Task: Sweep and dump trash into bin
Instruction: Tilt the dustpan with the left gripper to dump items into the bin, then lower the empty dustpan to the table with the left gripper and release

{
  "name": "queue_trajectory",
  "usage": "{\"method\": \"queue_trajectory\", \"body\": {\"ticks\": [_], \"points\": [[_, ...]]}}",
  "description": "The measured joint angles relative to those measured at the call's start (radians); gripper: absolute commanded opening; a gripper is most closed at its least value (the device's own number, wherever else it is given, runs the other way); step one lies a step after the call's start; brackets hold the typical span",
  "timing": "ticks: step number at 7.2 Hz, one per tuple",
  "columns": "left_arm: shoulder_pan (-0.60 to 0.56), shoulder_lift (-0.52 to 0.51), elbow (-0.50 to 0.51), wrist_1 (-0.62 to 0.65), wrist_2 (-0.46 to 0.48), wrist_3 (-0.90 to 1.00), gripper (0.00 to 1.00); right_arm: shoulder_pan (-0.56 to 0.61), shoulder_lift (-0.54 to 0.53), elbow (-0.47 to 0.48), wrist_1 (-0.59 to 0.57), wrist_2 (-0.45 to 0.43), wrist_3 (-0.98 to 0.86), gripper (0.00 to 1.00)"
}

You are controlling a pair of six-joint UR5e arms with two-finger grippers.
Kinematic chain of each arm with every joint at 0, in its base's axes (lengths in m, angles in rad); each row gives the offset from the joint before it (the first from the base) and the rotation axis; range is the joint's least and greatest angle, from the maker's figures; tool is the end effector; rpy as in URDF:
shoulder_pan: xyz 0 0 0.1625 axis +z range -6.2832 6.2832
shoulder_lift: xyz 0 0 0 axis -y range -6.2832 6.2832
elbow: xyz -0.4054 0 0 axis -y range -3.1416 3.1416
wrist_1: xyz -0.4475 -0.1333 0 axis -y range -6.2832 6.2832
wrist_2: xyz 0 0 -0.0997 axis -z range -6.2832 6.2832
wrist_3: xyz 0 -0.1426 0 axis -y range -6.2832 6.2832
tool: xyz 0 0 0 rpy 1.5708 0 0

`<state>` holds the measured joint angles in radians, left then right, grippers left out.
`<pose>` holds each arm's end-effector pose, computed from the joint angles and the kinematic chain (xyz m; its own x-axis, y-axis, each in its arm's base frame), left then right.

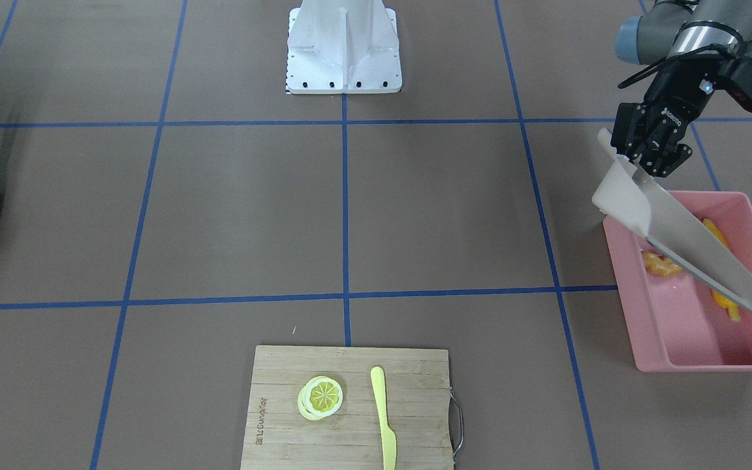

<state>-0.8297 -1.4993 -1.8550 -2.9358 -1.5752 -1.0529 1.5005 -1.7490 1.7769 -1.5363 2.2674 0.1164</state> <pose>0.2737 -0.4956 0.3717 0.3597 0.3402 -0.8688 0.6407 0.5869 0.4951 0.0079 -0.4835 0.6519 0.7653 0.0225 0.6433 -0.0189 0.9997 -0.0124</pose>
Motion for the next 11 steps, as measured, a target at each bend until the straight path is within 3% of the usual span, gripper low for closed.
{"method": "queue_trajectory", "body": {"ticks": [3, 5, 7, 10, 11], "points": [[0.013, -0.019, -0.005, 0.036, 0.011, 0.614, 0.00, 0.000, -0.001, -0.002, 0.001, -0.001, 0.001, 1.00], [0.014, -0.043, -0.025, 0.085, -0.026, 0.854, 0.00, 0.000, -0.002, -0.002, 0.001, -0.001, 0.002, 1.00], [0.016, -0.095, -0.019, 0.241, -0.138, 0.998, 0.00, 0.000, 0.000, -0.001, 0.000, -0.001, 0.001, 1.00], [0.069, -0.173, 0.011, 0.458, -0.470, 1.041, 0.00, 0.000, -0.004, 0.004, -0.009, 0.022, 0.003, 1.00], [0.102, -0.220, 0.045, 0.522, -0.528, 1.043, 0.00, 0.000, -0.004, 0.002, -0.008, 0.029, 0.004, 1.00]]}}
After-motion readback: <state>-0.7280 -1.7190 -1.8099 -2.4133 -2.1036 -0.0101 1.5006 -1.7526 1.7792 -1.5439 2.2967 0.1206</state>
